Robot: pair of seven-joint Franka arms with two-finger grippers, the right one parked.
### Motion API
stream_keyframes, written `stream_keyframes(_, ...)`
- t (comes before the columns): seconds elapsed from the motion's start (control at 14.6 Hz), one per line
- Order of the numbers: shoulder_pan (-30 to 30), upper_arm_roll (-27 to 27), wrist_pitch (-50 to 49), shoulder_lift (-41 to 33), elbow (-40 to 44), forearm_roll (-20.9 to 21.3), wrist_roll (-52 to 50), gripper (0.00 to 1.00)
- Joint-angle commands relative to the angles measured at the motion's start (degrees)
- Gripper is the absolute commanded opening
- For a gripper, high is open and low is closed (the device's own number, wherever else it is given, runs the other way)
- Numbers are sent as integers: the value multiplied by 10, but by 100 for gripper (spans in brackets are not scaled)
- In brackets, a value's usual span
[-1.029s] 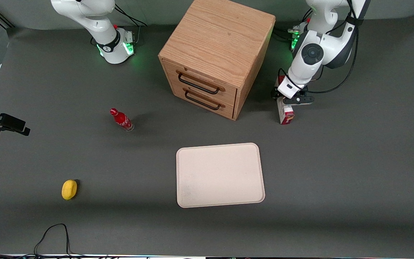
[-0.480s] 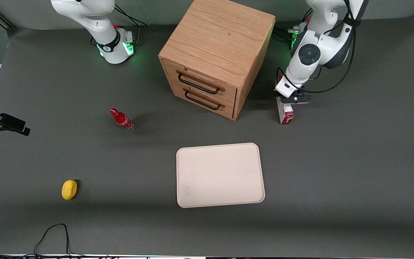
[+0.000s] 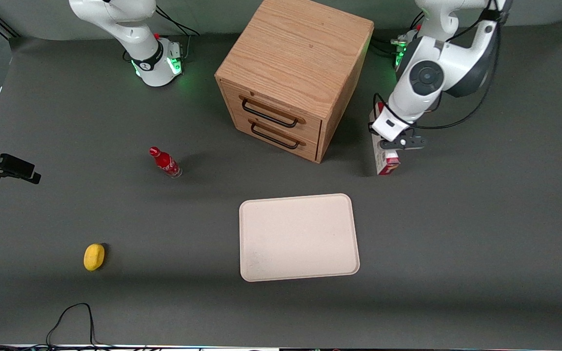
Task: Place red cookie box on tray
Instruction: 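Close the left gripper on the cookie box top and lift it, then carry the held cookie box over to the cream tray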
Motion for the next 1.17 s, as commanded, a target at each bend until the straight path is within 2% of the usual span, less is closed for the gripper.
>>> stream_keyframes(0.0,-8,59,-118,39,158,1,38,0)
stream_keyframes(0.27,-31,99,-281,169,430,3,38,0)
stream_keyframes(0.41,-45,103,-344,237,553,5,28,0)
stream_keyframes(0.69,-107,152,-441,394,798,17,11,0)
stream_keyframes(0.89,-130,153,-408,471,864,17,-29,0)
stream_keyframes(1.1,-158,161,-346,526,883,21,-34,0)
